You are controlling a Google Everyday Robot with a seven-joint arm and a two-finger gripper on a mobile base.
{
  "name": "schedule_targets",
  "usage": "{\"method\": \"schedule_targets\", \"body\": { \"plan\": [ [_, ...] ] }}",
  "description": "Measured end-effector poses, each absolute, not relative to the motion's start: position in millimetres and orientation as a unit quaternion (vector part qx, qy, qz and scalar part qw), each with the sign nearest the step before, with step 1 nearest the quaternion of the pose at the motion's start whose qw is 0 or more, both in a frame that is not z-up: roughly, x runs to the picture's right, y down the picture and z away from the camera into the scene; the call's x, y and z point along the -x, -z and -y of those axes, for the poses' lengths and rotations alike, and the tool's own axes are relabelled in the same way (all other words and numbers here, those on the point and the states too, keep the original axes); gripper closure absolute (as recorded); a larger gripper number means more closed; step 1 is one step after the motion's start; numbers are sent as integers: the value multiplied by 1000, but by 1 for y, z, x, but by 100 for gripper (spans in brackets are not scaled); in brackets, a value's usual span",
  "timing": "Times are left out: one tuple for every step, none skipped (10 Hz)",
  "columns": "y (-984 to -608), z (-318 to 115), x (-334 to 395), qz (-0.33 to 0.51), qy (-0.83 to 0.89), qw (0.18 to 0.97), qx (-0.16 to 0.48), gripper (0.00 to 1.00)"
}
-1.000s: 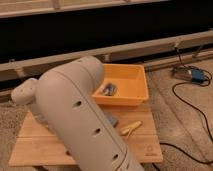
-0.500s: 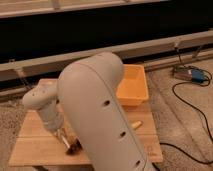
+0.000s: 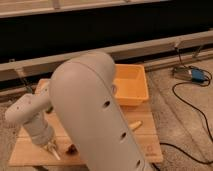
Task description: Wipe table surface with brush
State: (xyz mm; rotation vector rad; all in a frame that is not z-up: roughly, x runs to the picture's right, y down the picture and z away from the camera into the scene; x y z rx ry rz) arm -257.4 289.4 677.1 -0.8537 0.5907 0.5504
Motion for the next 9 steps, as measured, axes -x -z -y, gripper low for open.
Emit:
{"method": "schedule_targets", "body": {
  "plan": [
    [-674,-291,265,-272,-249,838,402,94],
    [-672,-291,275,-265,-240,842,403,94],
    [-673,-289,288,-257,-236,844,407,94],
    [-677,-284,298,-251,-237,842,414,94],
    [-685,-275,304,-247,-242,839,420,94],
    [-692,-267,306,-244,-246,836,426,94],
    [-699,-260,307,-244,-250,832,431,94],
    [-708,-254,308,-245,-253,829,434,94],
    [-716,-251,310,-249,-254,826,437,94]
  ]
}}
